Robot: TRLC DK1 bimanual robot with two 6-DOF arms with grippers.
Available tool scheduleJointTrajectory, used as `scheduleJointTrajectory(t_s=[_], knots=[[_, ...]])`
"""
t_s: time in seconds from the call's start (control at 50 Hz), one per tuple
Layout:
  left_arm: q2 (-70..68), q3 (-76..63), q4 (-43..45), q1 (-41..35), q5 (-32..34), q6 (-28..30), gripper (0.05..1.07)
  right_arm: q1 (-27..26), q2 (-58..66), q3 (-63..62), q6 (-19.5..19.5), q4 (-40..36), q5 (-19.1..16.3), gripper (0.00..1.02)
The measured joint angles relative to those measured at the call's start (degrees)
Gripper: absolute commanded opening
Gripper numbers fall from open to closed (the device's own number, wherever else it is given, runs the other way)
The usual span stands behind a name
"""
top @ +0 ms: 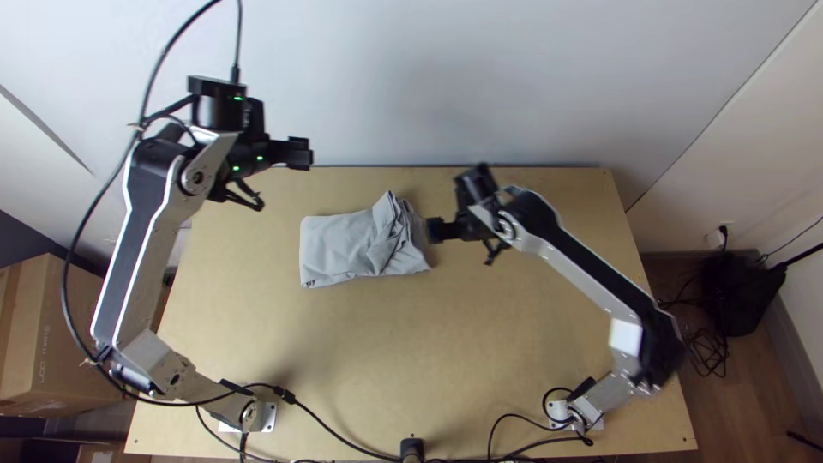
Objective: Fold the t-shirt
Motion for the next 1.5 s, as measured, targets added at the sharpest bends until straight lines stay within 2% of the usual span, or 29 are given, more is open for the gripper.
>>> scheduleJointTrajectory(t_s=[0.16, 0.24, 0.38, 0.46, 0.54, 0.7, 0.78, 0.94, 0.98, 1.18, 1.4, 1.5], knots=[[-4.61, -5.7, -0.11, 6.95, 3.48, 0.02, 1.03, 3.89, 13.97, 14.84, 4.44, -4.87, 0.33, 0.95], [-7.04, -9.2, 0.42, 9.9, 5.29, 0.0, 1.03, 5.31, 18.6, 20.41, 7.89, -5.95, -2.45, 0.92], [-12.15, -17.27, 4.17, 14.23, 6.97, 0.68, 1.03, 8.0, 24.17, 26.45, 12.59, -7.1, -4.83, 0.92], [-14.05, -20.72, 5.29, 16.24, 8.13, 1.36, 1.03, 9.27, 27.19, 29.31, 14.21, -7.32, -5.33, 0.92], [-14.84, -22.49, 5.81, 17.75, 8.48, 2.27, 1.03, 9.97, 30.38, 32.0, 15.15, -7.45, -6.19, 0.86], [-15.06, -23.74, 6.73, 20.96, 9.35, 4.39, 1.03, 9.86, 36.7, 36.3, 17.38, -7.15, -6.32, 0.86], [-15.06, -23.85, 6.84, 22.71, 10.12, 5.42, 1.03, 9.7, 39.21, 36.81, 17.75, -7.13, -6.14, 0.66], [-15.06, -23.93, 7.63, 25.46, 11.3, 7.02, 1.03, 9.42, 41.44, 36.81, 18.05, -6.84, -3.04, 0.13], [-15.06, -23.93, 7.96, 25.75, 11.34, 7.19, 1.03, 9.22, 41.44, 36.81, 18.01, -6.84, -2.62, 0.07], [-15.04, -23.93, 9.62, 25.35, 11.5, 7.34, 1.03, 7.52, 40.22, 35.54, 17.97, -6.73, -2.01, 0.07], [-14.45, -23.96, 10.64, 22.88, 11.5, 7.08, 1.03, 3.5, 32.17, 28.02, 17.94, -7.13, -1.99, 0.07], [-14.1, -24.04, 11.15, 21.99, 11.52, 6.91, 1.03, 0.98, 27.89, 23.5, 17.77, -7.21, -1.62, 0.12]])
